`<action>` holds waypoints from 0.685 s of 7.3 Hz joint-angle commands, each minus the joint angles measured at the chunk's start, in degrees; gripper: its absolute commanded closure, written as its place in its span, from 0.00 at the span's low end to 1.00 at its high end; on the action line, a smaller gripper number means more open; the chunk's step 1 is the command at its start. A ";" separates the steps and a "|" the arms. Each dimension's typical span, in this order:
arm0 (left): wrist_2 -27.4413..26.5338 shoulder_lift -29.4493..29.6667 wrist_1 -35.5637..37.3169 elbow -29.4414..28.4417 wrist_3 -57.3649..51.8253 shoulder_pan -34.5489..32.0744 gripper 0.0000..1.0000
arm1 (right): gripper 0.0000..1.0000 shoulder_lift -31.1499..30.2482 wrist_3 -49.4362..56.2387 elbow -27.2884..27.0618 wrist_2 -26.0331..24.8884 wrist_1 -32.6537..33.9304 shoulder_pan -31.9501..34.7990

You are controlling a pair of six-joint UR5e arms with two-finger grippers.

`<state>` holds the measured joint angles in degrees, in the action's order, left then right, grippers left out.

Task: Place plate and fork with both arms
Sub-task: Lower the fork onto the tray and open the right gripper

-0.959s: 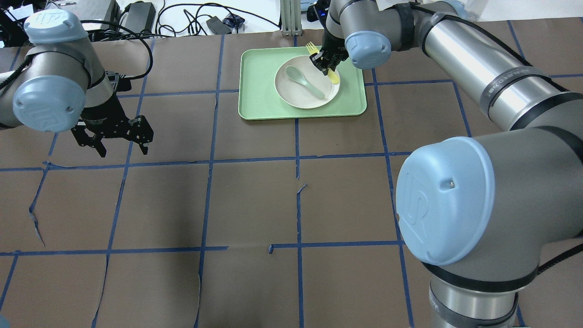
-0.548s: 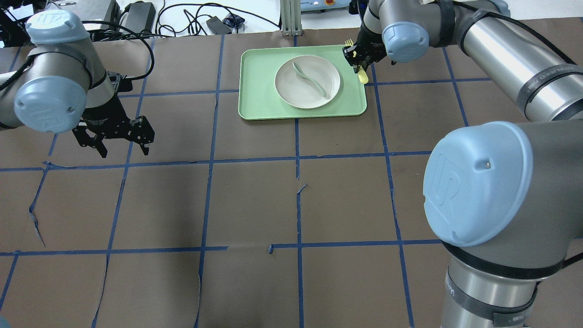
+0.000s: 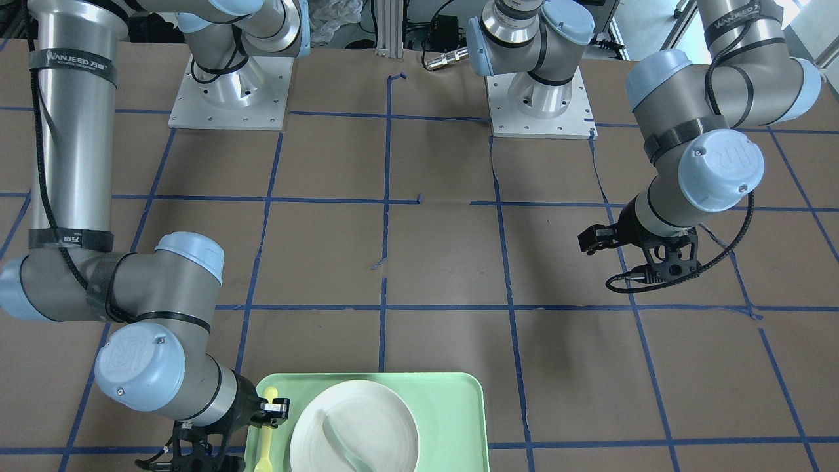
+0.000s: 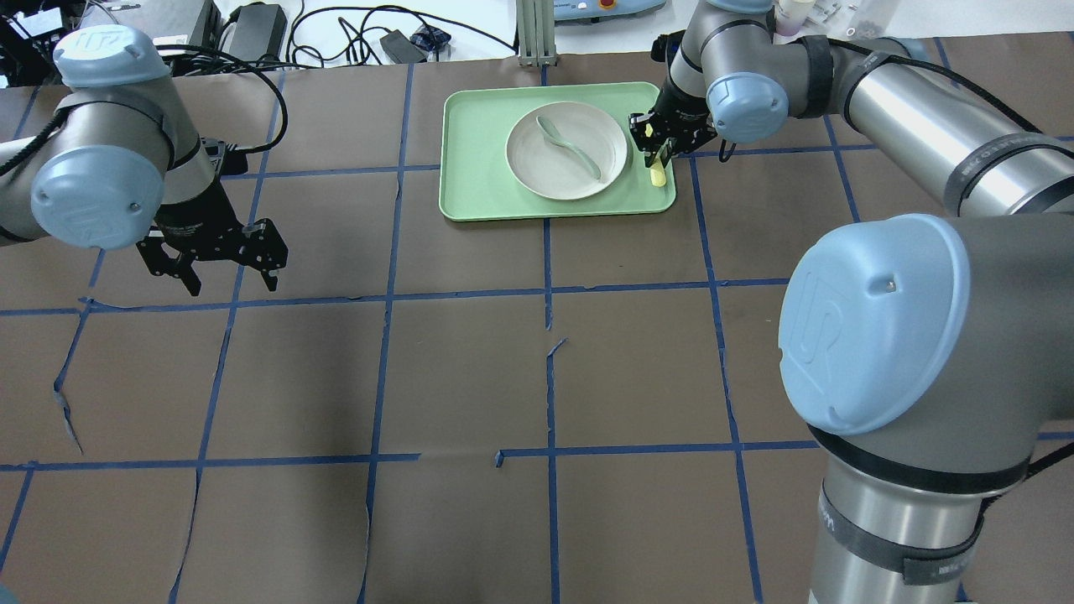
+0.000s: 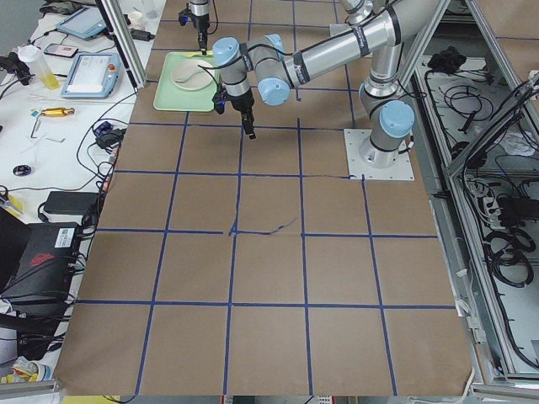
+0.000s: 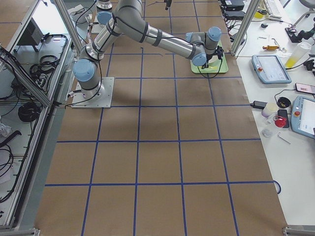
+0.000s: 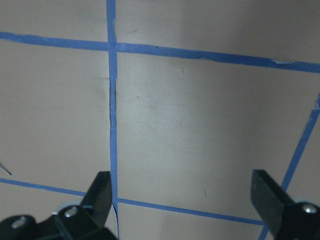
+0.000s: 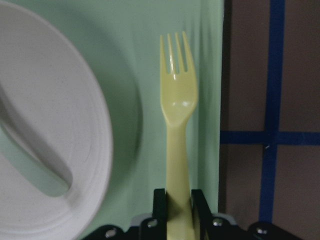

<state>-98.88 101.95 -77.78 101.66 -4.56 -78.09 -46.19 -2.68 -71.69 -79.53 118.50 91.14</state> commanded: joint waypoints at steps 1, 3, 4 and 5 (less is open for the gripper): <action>0.00 0.09 0.09 0.29 -0.10 0.21 0.00 | 1.00 1.35 -0.22 0.67 0.87 1.63 0.00; 0.00 0.00 0.00 0.72 0.25 0.04 0.00 | 0.01 2.42 -0.21 2.69 0.17 1.82 0.00; -0.09 -0.09 0.09 0.81 0.08 0.04 0.00 | 0.00 1.72 -0.22 2.69 -0.01 0.95 -0.09; -0.09 -0.17 0.26 0.55 0.25 0.04 0.00 | 0.00 -0.55 -0.30 2.61 -0.71 -2.63 -0.09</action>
<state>-98.93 101.87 -77.68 102.34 -4.42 -78.03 -44.77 -2.90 -69.13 -79.58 118.90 91.08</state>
